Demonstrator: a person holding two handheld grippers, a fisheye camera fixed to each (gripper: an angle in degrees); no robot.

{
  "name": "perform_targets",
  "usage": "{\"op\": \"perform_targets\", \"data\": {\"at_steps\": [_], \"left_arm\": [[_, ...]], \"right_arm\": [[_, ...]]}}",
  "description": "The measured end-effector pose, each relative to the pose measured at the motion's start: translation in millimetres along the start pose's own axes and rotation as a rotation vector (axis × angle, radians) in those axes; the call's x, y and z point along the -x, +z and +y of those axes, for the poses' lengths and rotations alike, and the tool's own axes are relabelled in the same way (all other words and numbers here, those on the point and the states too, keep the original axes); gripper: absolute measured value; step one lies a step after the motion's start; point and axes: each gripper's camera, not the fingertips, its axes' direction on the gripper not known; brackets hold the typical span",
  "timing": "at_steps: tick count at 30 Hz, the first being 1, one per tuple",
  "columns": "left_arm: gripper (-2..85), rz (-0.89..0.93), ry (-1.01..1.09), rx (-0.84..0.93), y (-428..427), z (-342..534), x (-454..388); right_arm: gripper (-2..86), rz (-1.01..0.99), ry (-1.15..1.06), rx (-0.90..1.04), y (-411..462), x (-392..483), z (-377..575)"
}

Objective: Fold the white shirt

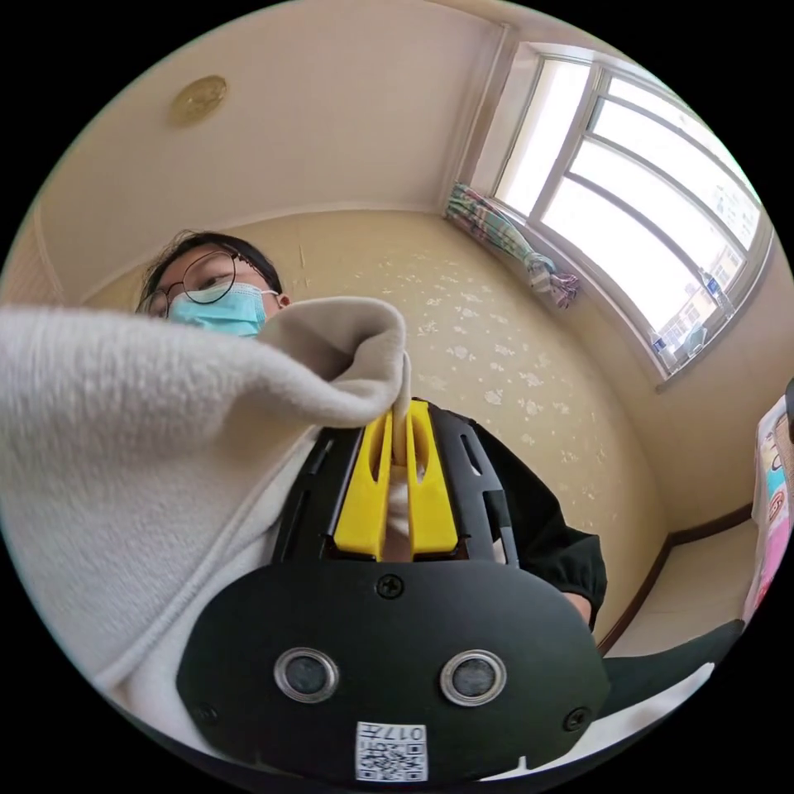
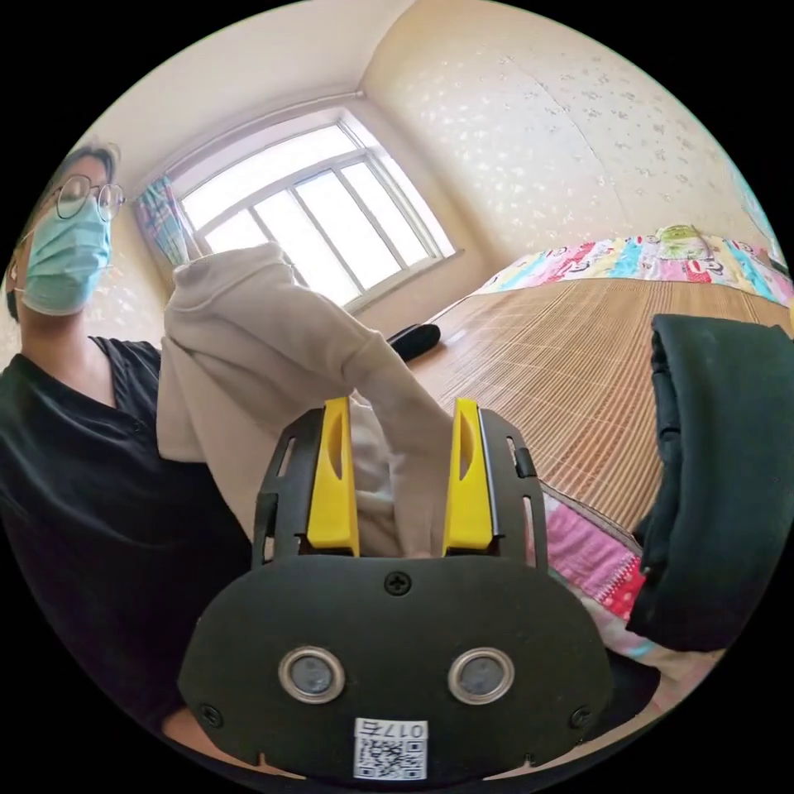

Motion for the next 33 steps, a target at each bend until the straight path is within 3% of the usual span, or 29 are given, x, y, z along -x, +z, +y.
{"op": "perform_targets", "data": {"at_steps": [7, 12, 15, 18, 20, 22, 29, 33], "left_arm": [[0.9, -0.09, -0.007, 0.082, 20, -16, 1], [1.0, -0.071, 0.086, 0.066, 20, -23, 3], [1.0, -0.148, 0.071, 0.123, 25, -36, 7], [0.9, -0.492, 0.145, 0.269, 38, -68, -35], [0.8, -0.778, 0.187, 0.368, 57, -92, -76], [0.9, -1.003, 0.176, 0.408, 72, -107, -101], [0.8, -1.689, -0.017, 0.357, 65, -122, -143], [0.4, -1.881, -0.124, 0.225, 39, -114, -145]], "right_arm": [[14.0, -0.099, -0.066, -0.142, 24, 10, 17], [9.7, -0.265, -0.121, -0.011, 72, 11, 2], [6.3, -0.173, -0.133, 0.057, 97, 18, 5], [4.0, 0.048, -0.137, 0.01, 89, 44, 7], [3.5, 0.222, -0.137, -0.123, 63, 75, 7], [3.3, 0.253, -0.103, -0.271, 36, 90, 11], [3.1, 0.438, -0.199, -0.608, -10, 177, 31], [3.1, 0.521, -0.313, -0.699, 9, 229, 40]]}}
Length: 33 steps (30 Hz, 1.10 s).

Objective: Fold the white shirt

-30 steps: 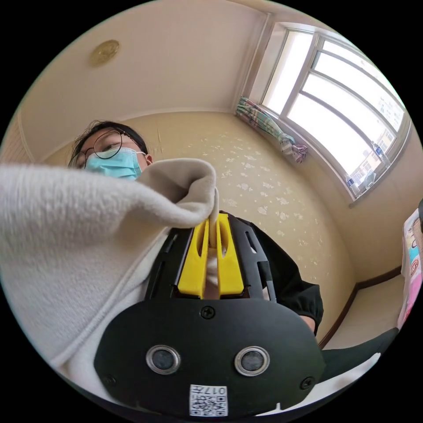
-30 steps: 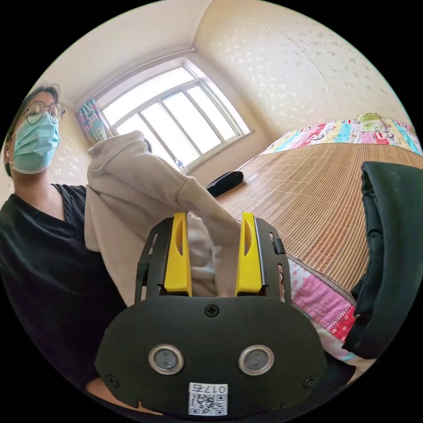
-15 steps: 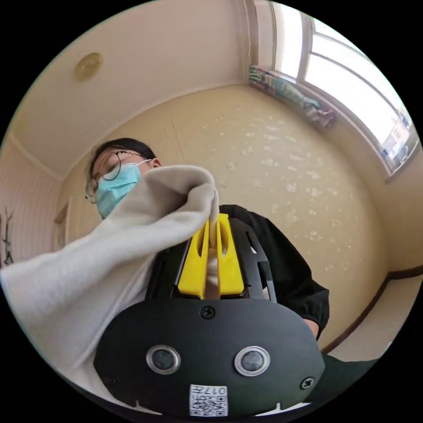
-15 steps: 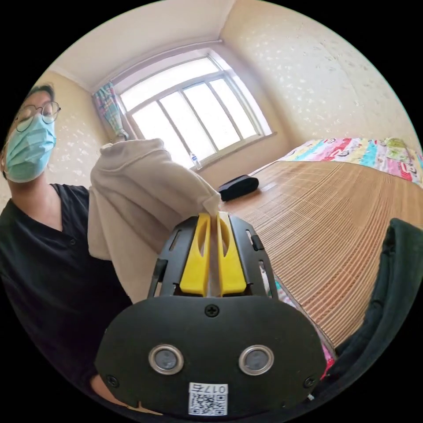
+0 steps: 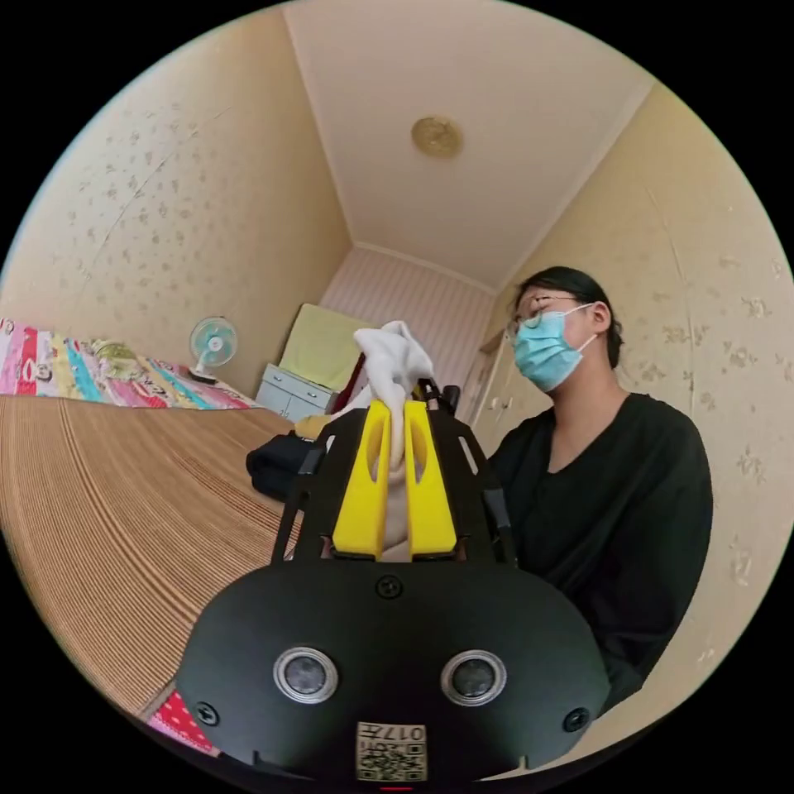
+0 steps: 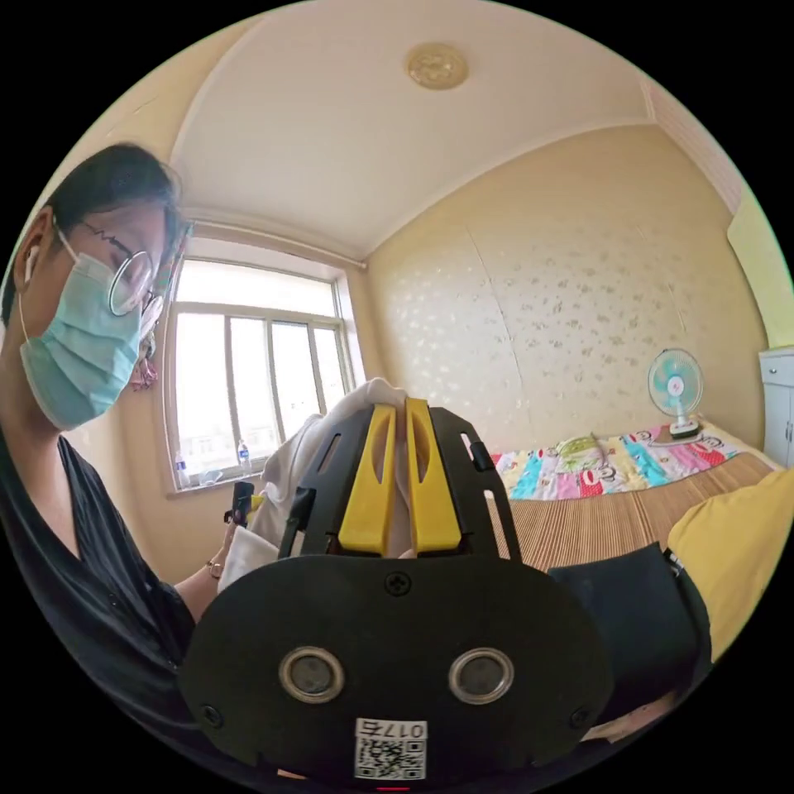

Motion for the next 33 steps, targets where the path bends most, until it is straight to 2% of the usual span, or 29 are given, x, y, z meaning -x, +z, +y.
{"op": "perform_targets", "data": {"at_steps": [3, 6, 10, 12, 14, 18, 21, 23, 26, 27, 29, 33], "left_arm": [[0.3, -0.126, -0.008, -0.009, 15, -4, -13], [0.3, -0.222, 0.009, -0.067, 29, -22, -38], [0.3, -0.291, 0.063, -0.255, 30, -61, -90], [0.3, -0.437, 0.175, -0.285, 38, -80, -126], [0.5, -0.704, 0.312, -0.308, 63, -96, -167], [0.6, -0.898, 0.387, -0.399, 90, -116, -188], [0.8, -1.057, 0.318, -0.325, 109, -169, -135], [1.4, -1.136, 0.144, -0.1, 135, -229, -27], [5.2, -1.155, -0.097, 0.02, 139, -262, 100], [6.4, -1.19, -0.131, 0.026, 138, -263, 112], [9.4, -1.32, -0.179, 0.109, 146, -246, 138], [6.8, -1.274, -0.066, 0.184, 148, -173, 130]], "right_arm": [[3.1, 0.069, -0.076, -0.071, -9, 40, -4], [3.1, 0.042, -0.102, -0.124, -16, 57, -7], [3.3, 0.069, -0.117, -0.207, -26, 69, -3], [3.2, 0.095, -0.112, -0.213, -24, 71, -1], [3.2, 0.138, -0.077, -0.206, -17, 67, 10], [3.2, 0.253, -0.054, -0.141, 16, 50, 32], [3.4, 0.349, -0.034, 0.112, 93, 8, 31], [3.8, 0.393, 0.017, 0.257, 177, -54, 41], [4.8, 0.558, 0.067, 0.487, 298, -142, 64], [5.6, 0.563, 0.098, 0.54, 316, -158, 71], [8.3, 0.43, 0.181, 0.691, 355, -194, 109], [9.2, 0.257, 0.145, 0.858, 357, -186, 193]]}}
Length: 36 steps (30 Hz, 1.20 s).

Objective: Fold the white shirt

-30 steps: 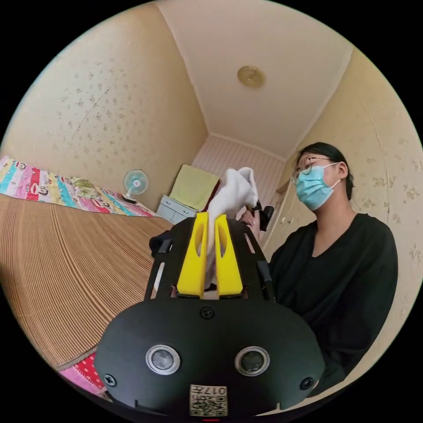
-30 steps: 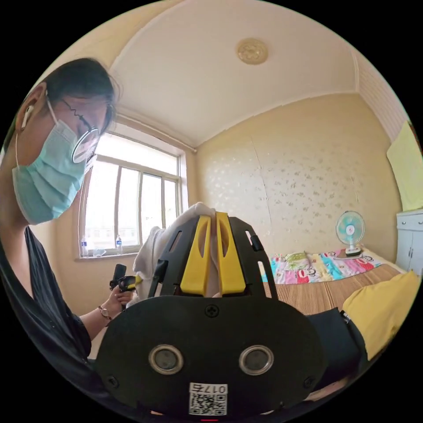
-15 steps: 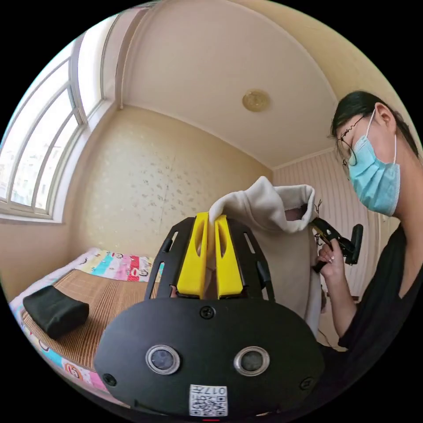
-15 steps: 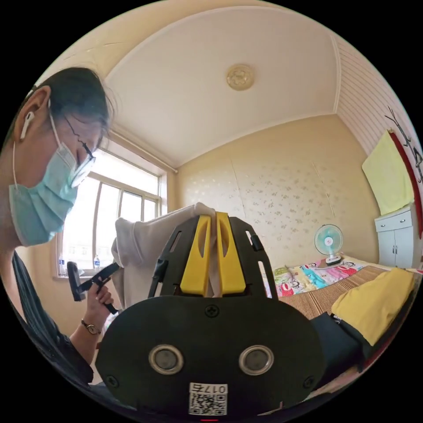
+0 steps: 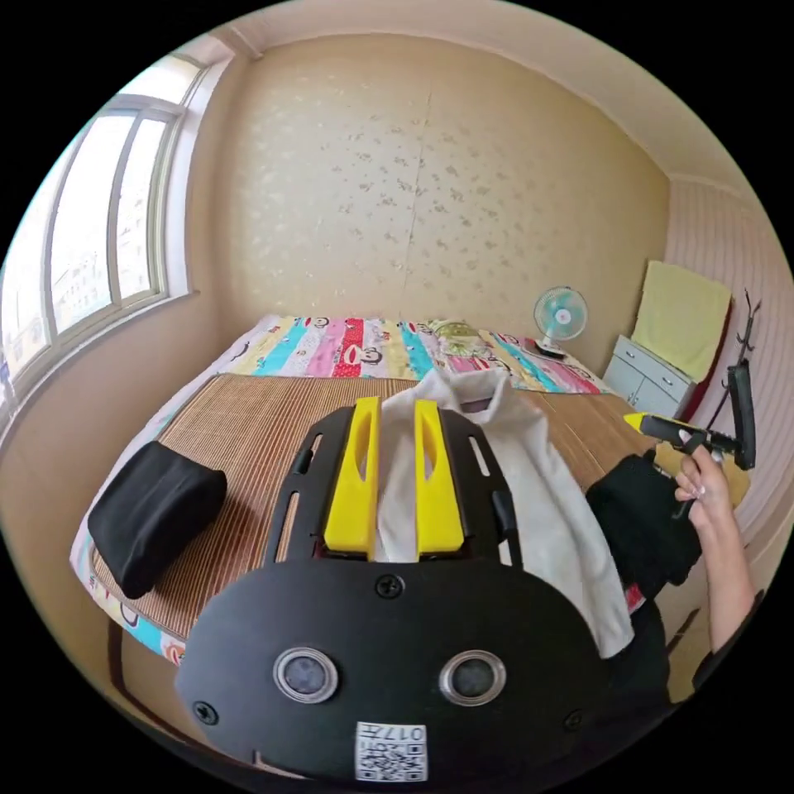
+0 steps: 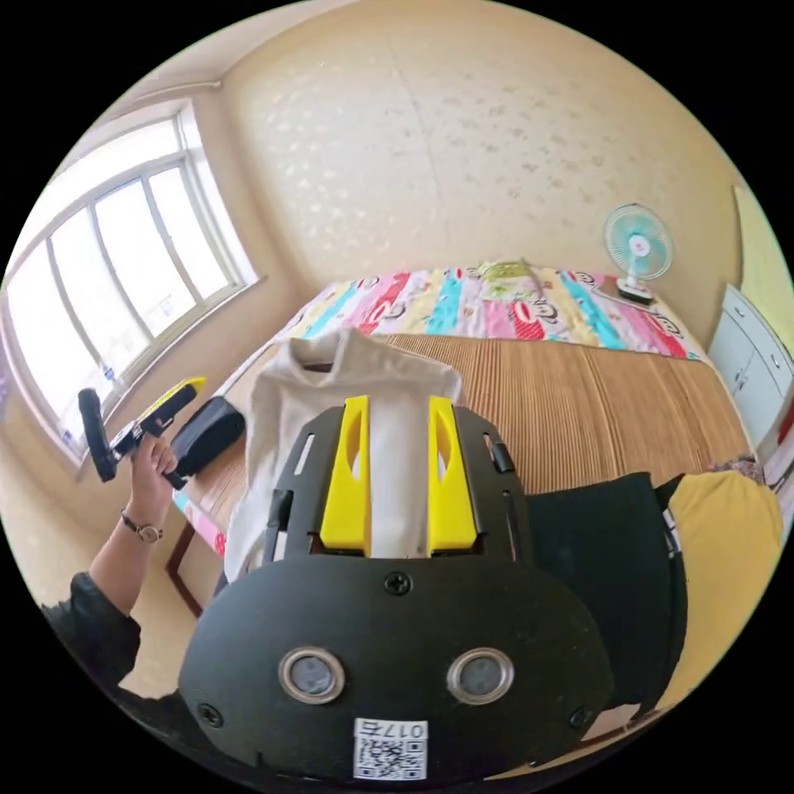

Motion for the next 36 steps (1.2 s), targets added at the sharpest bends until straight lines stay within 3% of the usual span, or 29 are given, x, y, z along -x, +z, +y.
{"op": "perform_targets", "data": {"at_steps": [3, 5, 9, 11, 16, 20, 25, 30, 32, 34, 36], "left_arm": [[6.1, 0.062, -0.109, 0.093, 5, 70, 29], [5.9, 0.034, -0.292, 0.101, -16, 125, 69], [6.8, -0.013, -0.542, 0.087, -61, 199, 125], [10.2, 0.038, -0.631, 0.183, -64, 229, 149], [12.9, 0.146, -0.656, 0.291, -51, 248, 151], [6.9, 0.085, -0.636, 0.36, -45, 241, 142], [3.7, 0.163, -0.674, 0.136, -103, 217, 159], [3.6, -0.069, -0.718, -0.166, -201, 173, 218], [2.5, -0.232, -0.704, -0.362, -247, 174, 233], [3.8, -0.239, -0.668, -0.368, -260, 173, 239], [6.0, -0.173, -0.616, -0.26, -250, 172, 238]], "right_arm": [[8.1, -0.048, -0.052, 0.147, 66, 2, 64], [7.7, -0.019, -0.057, 0.252, 116, 0, 108], [7.4, 0.034, -0.072, 0.31, 160, 1, 155], [7.1, 0.057, -0.055, 0.309, 176, -2, 171], [6.8, 0.083, -0.079, 0.251, 186, -6, 187], [6.7, 0.108, -0.123, 0.215, 189, -8, 198], [6.7, 0.078, -0.125, 0.16, 188, -19, 210], [6.7, 0.052, -0.137, 0.123, 185, -25, 221], [6.6, 0.027, -0.121, 0.121, 186, -31, 221], [6.6, 0.02, -0.112, 0.122, 187, -34, 219], [6.5, 0.021, -0.107, 0.12, 188, -34, 217]]}}
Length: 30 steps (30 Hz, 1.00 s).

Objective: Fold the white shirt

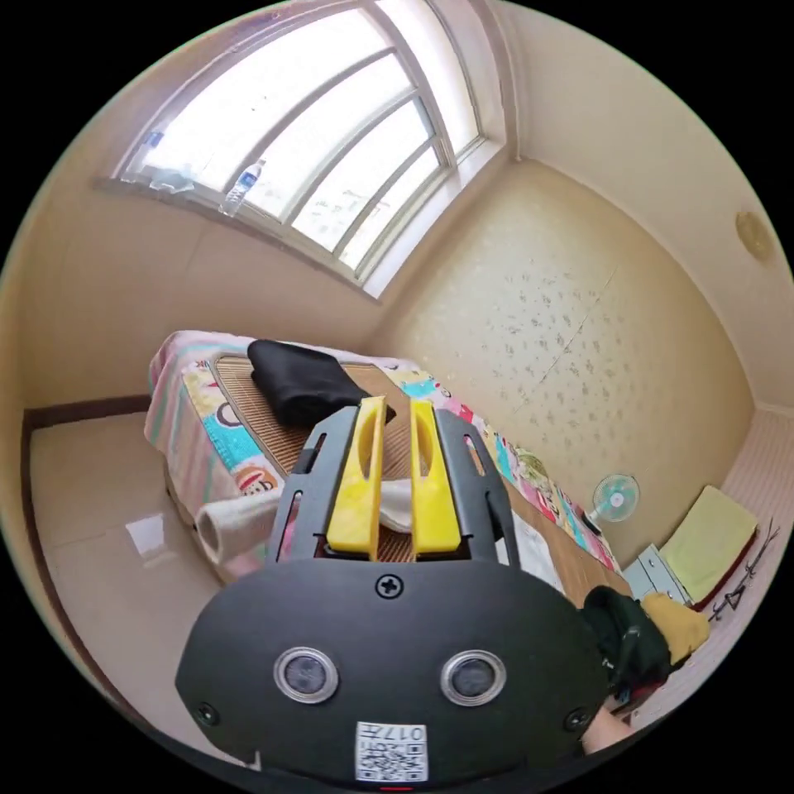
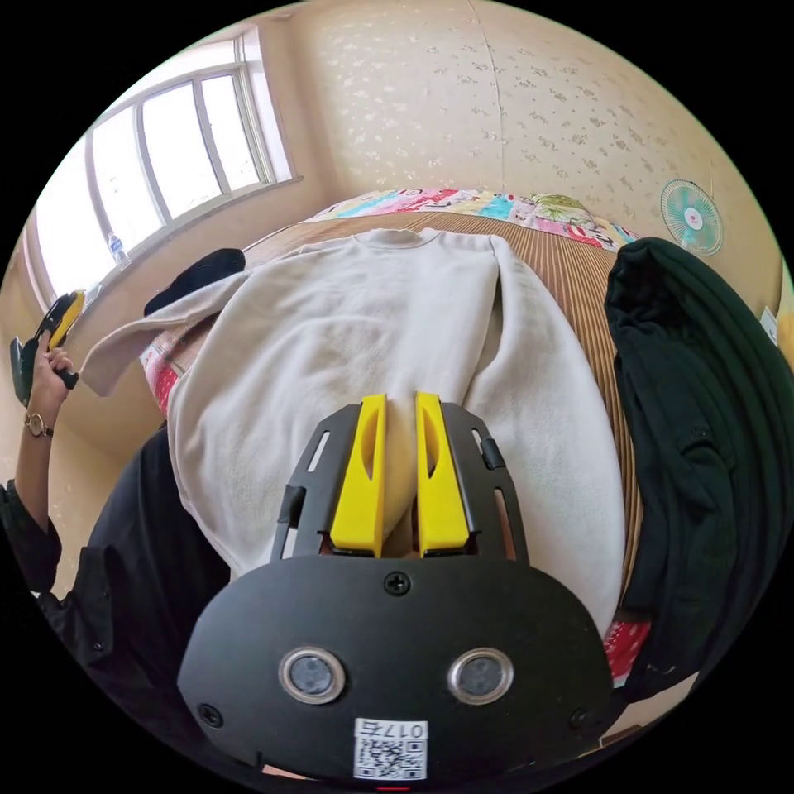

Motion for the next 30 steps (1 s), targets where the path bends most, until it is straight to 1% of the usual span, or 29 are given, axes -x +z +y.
{"op": "perform_targets", "data": {"at_steps": [2, 3, 5, 8, 10, 11, 13, 16, 17, 18, 21, 23, 25, 27, 28, 29, 30], "left_arm": [[8.1, 0.076, 0.079, 0.231, 31, 29, -13], [8.4, 0.098, 0.098, 0.29, 40, 39, -17], [8.7, 0.189, 0.14, 0.528, 75, 84, -34], [9.8, 0.202, 0.153, 0.719, 103, 128, -51], [10.1, 0.198, 0.154, 0.793, 113, 142, -57], [10.3, 0.198, 0.139, 0.838, 119, 148, -57], [10.3, 0.18, 0.099, 0.892, 127, 156, -54], [8.4, 0.135, 0.108, 0.889, 125, 153, -48], [7.4, 0.138, 0.111, 0.899, 125, 151, -46], [7.2, 0.14, 0.111, 0.903, 125, 149, -45], [5.3, 0.164, 0.16, 0.936, 123, 139, -42], [4.2, 0.18, 0.16, 0.933, 112, 127, -35], [3.9, 0.163, 0.155, 0.899, 99, 117, -28], [3.9, 0.155, 0.145, 0.875, 87, 108, -19], [3.9, 0.156, 0.129, 0.872, 82, 104, -12], [4.0, 0.172, 0.109, 0.88, 78, 101, -5], [4.0, 0.18, 0.099, 0.882, 77, 100, -1]], "right_arm": [[6.4, 0.005, 0.008, -0.007, 1, 0, -2], [6.4, 0.006, 0.009, -0.008, 2, 0, -3], [6.4, -0.002, 0.01, 0.01, 2, -2, -11], [6.5, -0.026, 0.069, 0.079, -8, -12, -26], [7.1, 0.001, 0.137, 0.05, -26, -19, -26], [8.1, 0.047, 0.151, 0.022, -38, -21, -21], [9.0, 0.127, 0.127, 0.033, -45, -20, -14], [7.1, 0.209, 0.064, 0.167, -27, -20, -2], [6.3, 0.213, 0.043, 0.125, -32, -19, 4], [5.9, 0.221, 0.037, 0.128, -32, -19, 4], [4.0, 0.307, 0.001, 0.183, -31, -20, -6], [3.3, 0.525, 0.021, 0.24, -28, -26, -19], [3.2, 0.639, 0.035, 0.265, -30, -33, -27], [3.2, 0.575, 0.061, 0.252, -45, -38, -33], [3.3, 0.485, 0.062, 0.214, -60, -37, -35], [3.5, 0.378, 0.02, 0.159, -78, -32, -34], [3.6, 0.324, -0.011, 0.133, -86, -29, -33]]}}
